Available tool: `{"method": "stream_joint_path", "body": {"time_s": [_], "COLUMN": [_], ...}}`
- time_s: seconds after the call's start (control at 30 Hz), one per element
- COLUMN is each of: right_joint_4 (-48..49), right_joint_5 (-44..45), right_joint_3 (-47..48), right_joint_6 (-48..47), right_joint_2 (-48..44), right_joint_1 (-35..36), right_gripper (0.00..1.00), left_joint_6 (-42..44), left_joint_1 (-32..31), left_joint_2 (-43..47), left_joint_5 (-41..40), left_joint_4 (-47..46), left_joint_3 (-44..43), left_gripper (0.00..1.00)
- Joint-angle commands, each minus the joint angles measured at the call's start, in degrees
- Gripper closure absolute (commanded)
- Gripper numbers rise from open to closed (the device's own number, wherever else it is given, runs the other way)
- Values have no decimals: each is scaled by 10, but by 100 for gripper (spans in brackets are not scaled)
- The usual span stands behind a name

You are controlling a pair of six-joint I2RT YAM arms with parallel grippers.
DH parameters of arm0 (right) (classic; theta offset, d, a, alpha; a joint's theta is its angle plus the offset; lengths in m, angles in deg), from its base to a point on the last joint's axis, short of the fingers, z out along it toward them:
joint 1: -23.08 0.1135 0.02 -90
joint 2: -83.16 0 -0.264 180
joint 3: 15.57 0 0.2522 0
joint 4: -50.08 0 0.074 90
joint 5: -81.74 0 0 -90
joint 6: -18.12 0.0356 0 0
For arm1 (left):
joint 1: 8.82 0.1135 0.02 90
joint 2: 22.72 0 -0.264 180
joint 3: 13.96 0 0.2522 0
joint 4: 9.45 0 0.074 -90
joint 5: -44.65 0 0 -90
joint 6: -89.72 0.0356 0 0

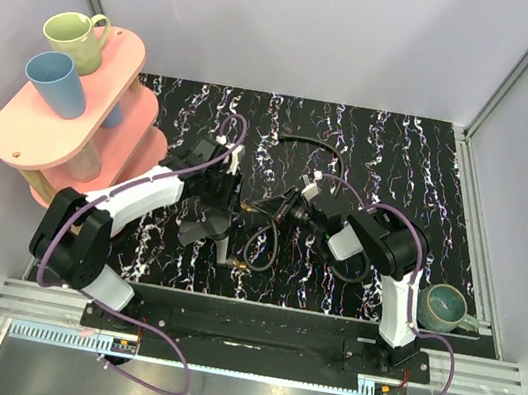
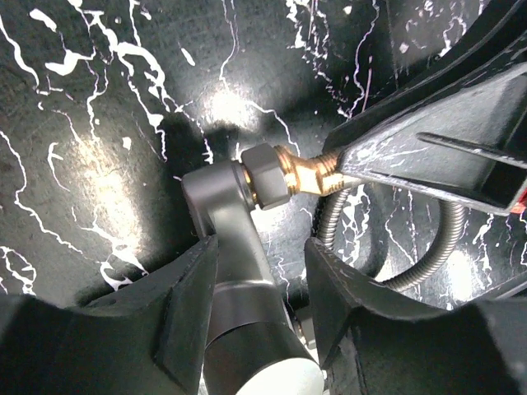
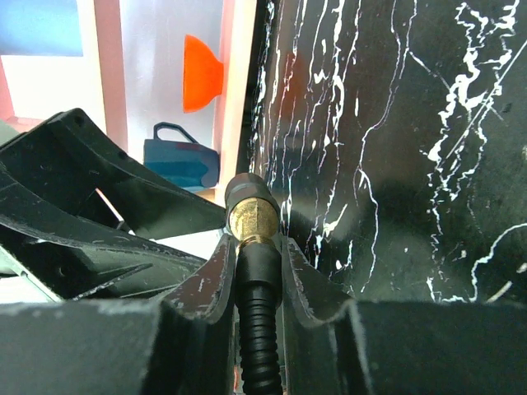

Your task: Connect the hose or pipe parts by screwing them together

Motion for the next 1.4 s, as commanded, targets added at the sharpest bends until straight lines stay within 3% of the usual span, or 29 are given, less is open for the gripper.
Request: {"method": "stream_joint_path", "body": {"time_s": [0.0, 0.6, 0.93, 1.37], "right_joint_4": [173, 172, 173, 173], "right_joint_5": [5, 13, 16, 18], "right_joint_3": [4, 5, 3, 1], "right_joint_6": [3, 0, -6, -3], "right_joint_2": [-43, -42, -39, -42], "right_joint_1": [-1, 0, 0, 0], "right_gripper": [82, 81, 81, 81], "left_joint_6": [17, 3, 14, 2], "left_joint_1": [0, -1, -6, -26], "left_joint_2": [-23, -91, -73, -98], "left_joint_5": [6, -6, -59, -77], "left_joint_4": [35, 28, 39, 11], "left_joint_3": [-37, -51, -69, -55], "left_gripper": [50, 53, 47, 57]}}
